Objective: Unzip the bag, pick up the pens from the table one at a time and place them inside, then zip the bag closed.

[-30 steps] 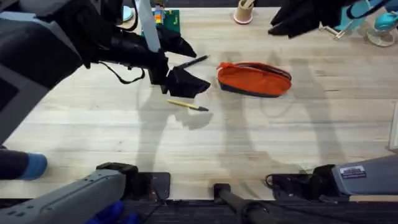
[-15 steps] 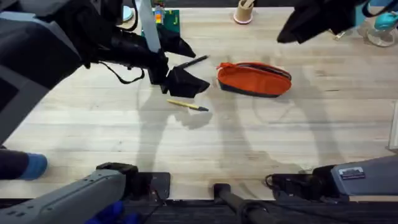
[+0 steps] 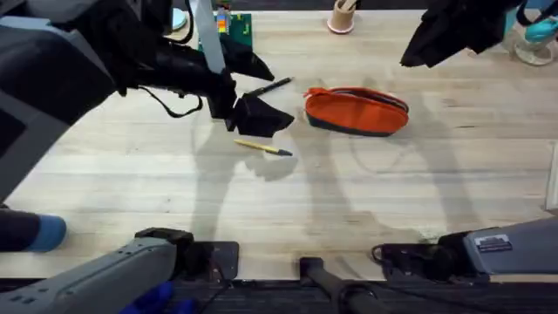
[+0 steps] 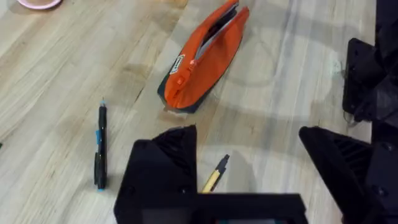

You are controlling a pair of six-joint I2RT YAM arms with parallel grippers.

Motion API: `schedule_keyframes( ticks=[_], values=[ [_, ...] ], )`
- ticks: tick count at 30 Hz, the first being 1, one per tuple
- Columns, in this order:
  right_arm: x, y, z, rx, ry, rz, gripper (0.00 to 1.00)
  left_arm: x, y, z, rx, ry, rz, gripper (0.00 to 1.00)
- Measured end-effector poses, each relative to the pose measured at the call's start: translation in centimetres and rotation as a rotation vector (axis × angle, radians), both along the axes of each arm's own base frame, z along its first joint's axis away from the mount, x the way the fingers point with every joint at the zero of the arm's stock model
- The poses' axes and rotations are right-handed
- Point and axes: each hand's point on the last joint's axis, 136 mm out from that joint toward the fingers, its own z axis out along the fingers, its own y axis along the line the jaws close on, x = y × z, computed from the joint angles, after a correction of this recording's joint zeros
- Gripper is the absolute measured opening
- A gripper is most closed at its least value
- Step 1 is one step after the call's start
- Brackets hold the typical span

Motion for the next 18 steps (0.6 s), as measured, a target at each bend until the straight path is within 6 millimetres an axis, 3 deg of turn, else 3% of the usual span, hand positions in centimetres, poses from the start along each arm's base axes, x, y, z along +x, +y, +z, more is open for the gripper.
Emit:
schedule_keyframes(
  ticks=[11,18],
  values=[
    [-0.1,0.3,-0.2,-0.004,0.012,0.012,0.03,0.0,0.0,0.0,0.0,0.0,0.0,0.993],
    [0.6,1.0,-2.5,-0.015,0.085,0.03,0.03,0.0,0.0,0.0,0.0,0.0,0.0,0.994]
  ],
)
